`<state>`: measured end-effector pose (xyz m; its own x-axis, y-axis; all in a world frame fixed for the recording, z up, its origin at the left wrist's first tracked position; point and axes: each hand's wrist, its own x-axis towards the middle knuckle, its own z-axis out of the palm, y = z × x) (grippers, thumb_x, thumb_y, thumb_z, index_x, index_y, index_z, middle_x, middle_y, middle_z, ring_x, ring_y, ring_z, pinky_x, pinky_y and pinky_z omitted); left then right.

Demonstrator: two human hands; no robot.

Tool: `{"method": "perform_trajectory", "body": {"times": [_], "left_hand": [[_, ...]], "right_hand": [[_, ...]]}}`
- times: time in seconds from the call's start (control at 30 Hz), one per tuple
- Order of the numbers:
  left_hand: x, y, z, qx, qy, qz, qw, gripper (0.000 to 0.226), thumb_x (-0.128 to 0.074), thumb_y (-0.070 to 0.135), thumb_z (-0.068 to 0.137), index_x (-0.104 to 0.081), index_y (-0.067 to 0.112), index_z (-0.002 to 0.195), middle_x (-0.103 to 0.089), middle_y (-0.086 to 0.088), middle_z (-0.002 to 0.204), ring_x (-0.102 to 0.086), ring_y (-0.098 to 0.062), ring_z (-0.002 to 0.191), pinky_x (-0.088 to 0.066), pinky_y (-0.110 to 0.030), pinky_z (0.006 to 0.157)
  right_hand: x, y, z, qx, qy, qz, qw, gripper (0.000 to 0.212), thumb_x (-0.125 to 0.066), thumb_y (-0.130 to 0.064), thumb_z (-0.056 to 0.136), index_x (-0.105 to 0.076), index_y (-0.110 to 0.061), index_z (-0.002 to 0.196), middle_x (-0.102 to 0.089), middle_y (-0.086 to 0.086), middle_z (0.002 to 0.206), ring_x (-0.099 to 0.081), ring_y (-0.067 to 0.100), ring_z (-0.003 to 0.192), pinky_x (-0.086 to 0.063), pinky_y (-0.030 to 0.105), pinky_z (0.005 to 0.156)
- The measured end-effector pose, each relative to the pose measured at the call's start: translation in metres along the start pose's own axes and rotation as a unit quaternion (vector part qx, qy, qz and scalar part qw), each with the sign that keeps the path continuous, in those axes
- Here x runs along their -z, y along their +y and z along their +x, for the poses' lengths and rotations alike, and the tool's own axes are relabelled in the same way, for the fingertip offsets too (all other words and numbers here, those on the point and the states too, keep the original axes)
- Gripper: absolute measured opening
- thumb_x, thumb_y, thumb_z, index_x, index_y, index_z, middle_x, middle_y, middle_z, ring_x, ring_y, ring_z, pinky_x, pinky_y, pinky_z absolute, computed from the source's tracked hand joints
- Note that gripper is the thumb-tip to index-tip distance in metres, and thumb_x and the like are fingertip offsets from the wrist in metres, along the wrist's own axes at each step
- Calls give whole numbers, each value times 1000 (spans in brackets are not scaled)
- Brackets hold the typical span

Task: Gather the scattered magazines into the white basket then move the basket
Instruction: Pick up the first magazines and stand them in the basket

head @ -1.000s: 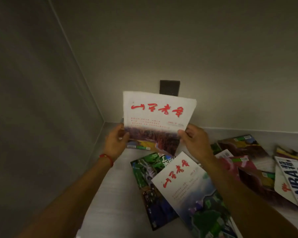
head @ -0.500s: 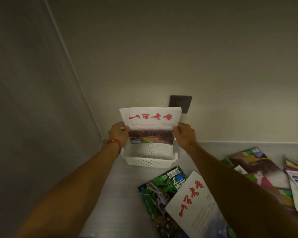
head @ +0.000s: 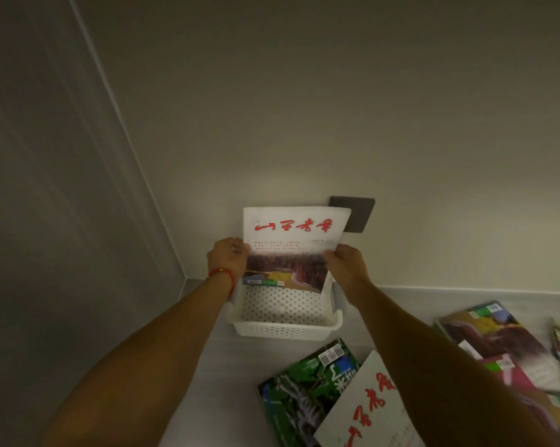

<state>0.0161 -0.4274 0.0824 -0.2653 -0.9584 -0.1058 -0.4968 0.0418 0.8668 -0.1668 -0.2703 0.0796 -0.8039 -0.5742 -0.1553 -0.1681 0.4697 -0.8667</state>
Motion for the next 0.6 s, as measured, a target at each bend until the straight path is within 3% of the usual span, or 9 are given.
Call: {"method": "perform_trajectory", "body": {"times": [0.13, 0.3, 0.37, 0.47, 0.6], "left_hand": [[-1, 6, 8, 14, -6, 19, 1000, 29, -64, 29, 89, -72, 5, 104, -72, -19, 112, -66, -36, 107, -53, -37, 95], [-4, 6, 9, 40, -20, 16, 999, 31, -62, 33, 90, -72, 5, 101, -72, -19, 112, -66, -35, 106, -53, -37, 93], [-3, 4, 4, 39, -23, 15, 999, 28, -62, 31, 90, -74, 7, 99, -73, -18, 110, -67, -35, 103, -54, -36, 91], [-1, -2, -13, 37, -6, 24, 999, 23, -59, 23, 89, -71, 7, 101, -73, -18, 109, -67, -35, 104, -51, -33, 88], [-10, -19, -72, -53, 31, 55, 997, 14, -59, 6, 84, -61, 8, 98, -71, -18, 106, -65, -35, 100, -49, -35, 85]], "right_hand": [[-2, 0, -1, -19, -25, 53, 998, 24, -58, -16, 93, -65, -10, 115, -70, 12, 110, -68, 30, 96, -58, 47, 88], [8, 9, -8, -38, -41, 40, 998, 30, -60, -14, 90, -58, -5, 119, -66, 13, 112, -66, 29, 99, -54, 34, 74], [18, 17, -13, -30, -52, 13, 998, 34, -61, -13, 89, -57, -2, 122, -64, 11, 115, -63, 29, 103, -53, 39, 83], [41, 37, -31, -6, -61, -49, 997, 43, -59, -9, 90, -55, -7, 133, -59, 10, 128, -59, 27, 116, -48, 45, 103], [82, 103, -69, 43, -100, -254, 961, 33, -52, -15, 96, -59, -14, 128, -63, 6, 127, -57, 13, 102, -46, 28, 90]]}}
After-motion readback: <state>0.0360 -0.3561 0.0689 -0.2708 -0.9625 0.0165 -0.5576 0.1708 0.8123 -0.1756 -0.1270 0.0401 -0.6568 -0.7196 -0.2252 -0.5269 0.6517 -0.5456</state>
